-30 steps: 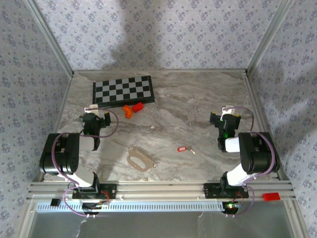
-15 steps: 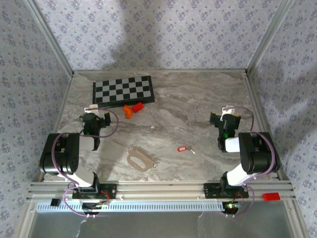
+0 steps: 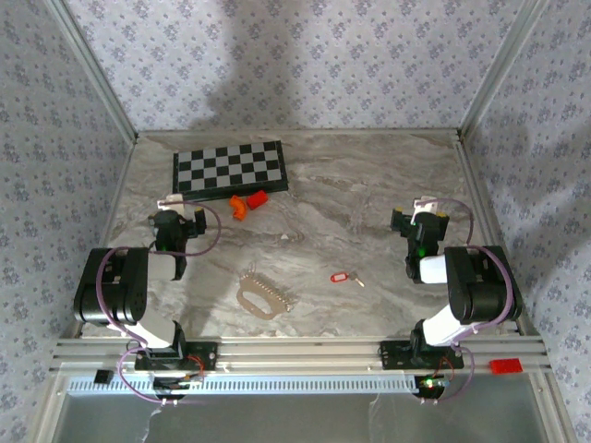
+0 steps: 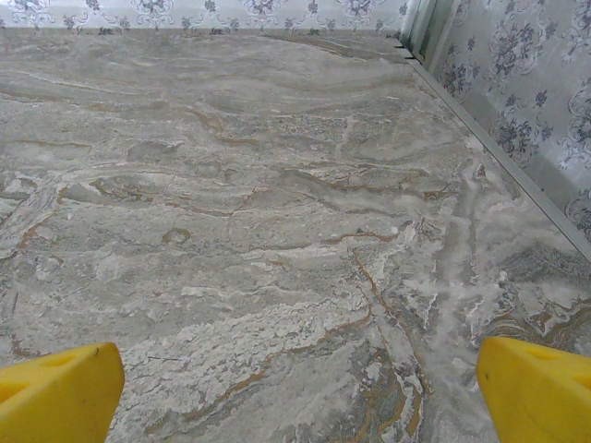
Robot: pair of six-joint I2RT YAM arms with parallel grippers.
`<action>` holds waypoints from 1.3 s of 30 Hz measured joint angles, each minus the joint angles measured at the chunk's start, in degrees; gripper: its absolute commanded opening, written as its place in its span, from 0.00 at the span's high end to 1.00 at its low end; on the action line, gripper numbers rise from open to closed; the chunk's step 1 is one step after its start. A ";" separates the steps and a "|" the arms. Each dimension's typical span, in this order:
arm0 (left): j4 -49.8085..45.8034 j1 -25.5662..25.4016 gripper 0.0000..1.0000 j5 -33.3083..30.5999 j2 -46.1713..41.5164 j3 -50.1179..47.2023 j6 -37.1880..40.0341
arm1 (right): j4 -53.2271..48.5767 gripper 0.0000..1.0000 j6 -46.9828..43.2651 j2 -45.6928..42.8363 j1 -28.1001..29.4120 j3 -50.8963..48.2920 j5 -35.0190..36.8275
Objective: Put the keys on the keyring
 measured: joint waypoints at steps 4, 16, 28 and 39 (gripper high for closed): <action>0.00 0.00 0.00 0.00 0.00 0.00 0.00 | 0.00 0.00 0.00 0.00 0.00 0.00 0.00; -1.70 0.00 0.00 0.63 -0.09 0.50 0.02 | -0.57 0.00 -0.04 -0.94 0.33 0.00 -0.02; -13.70 -1.01 0.00 0.26 -10.08 3.52 -0.02 | -6.10 0.00 -0.74 -10.49 2.69 -0.31 0.90; -40.94 -11.39 0.00 1.33 -26.99 11.06 -12.41 | -37.40 0.00 10.73 -29.27 10.56 12.11 8.26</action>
